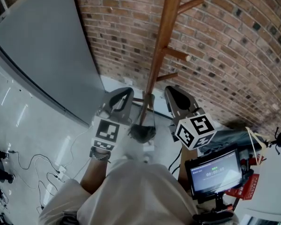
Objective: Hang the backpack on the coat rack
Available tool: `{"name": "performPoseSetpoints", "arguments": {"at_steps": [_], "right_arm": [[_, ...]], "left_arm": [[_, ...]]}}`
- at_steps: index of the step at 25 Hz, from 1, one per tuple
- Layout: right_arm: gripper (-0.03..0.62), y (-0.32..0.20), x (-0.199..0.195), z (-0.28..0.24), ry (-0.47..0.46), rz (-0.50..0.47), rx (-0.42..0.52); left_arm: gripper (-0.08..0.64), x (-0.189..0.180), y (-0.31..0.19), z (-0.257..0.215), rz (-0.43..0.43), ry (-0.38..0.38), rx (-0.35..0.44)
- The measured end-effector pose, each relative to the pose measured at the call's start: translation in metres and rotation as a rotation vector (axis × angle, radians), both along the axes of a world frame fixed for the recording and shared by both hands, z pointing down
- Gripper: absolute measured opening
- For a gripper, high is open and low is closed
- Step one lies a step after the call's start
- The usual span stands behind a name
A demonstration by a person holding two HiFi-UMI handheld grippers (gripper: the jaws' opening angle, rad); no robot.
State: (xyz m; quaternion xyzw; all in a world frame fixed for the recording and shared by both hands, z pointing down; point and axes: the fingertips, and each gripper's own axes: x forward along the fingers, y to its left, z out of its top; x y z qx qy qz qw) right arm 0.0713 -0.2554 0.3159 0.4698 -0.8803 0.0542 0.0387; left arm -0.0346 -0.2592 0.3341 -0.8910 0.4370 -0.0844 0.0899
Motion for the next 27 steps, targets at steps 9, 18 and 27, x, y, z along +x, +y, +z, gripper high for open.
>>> {"name": "performPoseSetpoints", "arguments": {"at_steps": [9,18,27], "right_arm": [[0.000,0.002,-0.005,-0.010,0.029,-0.009,0.026],[0.000,0.002,-0.006,-0.014,0.023,-0.021,0.031],[0.000,0.002,-0.006,-0.012,0.021,-0.026,0.024]], "left_arm": [[0.000,-0.002,0.002,-0.011,-0.002,0.006,0.026],[0.000,-0.001,0.000,-0.017,0.002,0.006,0.032],[0.000,0.002,-0.001,-0.016,0.009,-0.005,0.034]]}}
